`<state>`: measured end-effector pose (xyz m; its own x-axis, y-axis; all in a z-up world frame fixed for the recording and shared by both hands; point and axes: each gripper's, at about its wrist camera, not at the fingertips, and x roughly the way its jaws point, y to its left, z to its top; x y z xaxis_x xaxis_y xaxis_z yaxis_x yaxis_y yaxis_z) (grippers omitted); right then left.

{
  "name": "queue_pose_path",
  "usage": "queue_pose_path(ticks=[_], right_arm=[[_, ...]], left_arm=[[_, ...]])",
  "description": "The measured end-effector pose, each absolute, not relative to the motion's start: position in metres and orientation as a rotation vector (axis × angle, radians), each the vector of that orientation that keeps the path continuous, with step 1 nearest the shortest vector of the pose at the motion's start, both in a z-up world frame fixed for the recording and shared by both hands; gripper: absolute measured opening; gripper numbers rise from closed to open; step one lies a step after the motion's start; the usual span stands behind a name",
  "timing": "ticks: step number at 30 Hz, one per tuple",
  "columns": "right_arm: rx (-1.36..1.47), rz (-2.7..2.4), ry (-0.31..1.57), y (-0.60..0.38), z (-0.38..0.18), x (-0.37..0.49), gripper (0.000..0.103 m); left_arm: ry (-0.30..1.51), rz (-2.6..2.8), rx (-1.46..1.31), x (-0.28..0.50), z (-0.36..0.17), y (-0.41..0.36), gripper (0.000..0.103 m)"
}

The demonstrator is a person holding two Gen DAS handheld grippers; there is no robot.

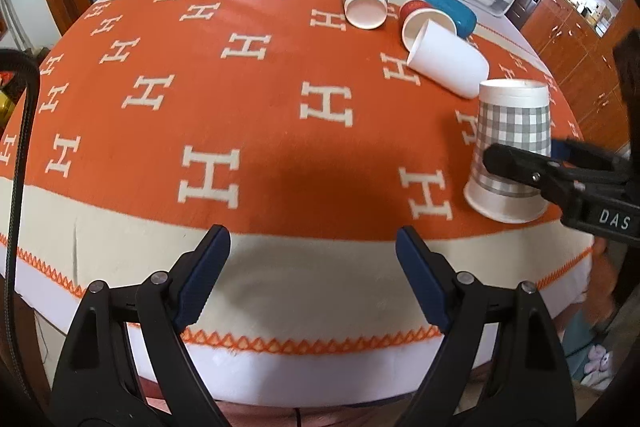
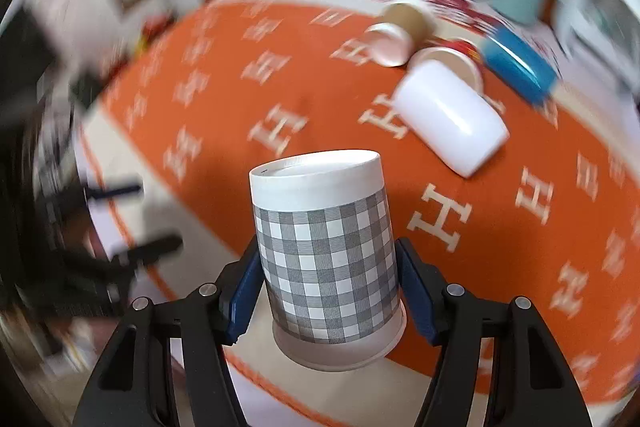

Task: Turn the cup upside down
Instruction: 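Turn the plaid cup bottom up and lower it with the right tool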

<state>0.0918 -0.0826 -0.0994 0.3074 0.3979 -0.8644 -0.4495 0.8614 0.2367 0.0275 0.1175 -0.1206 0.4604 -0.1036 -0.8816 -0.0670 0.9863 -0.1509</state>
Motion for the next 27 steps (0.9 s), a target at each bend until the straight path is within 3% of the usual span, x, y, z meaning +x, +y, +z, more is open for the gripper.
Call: queue_pose_path(ticks=[6,27], right_arm=[[0.158,0.511,1.038,-0.101,-0.12,0.089,0.064],[-0.047,0.48,0.908,-0.09,-0.143,0.03,0.065]], left_arm=[[1.079,0.015,-0.18,0.035,-0.12,0.113,0.083],[1.067,0.024,-0.128,0.033,-0.125,0.1,0.083]])
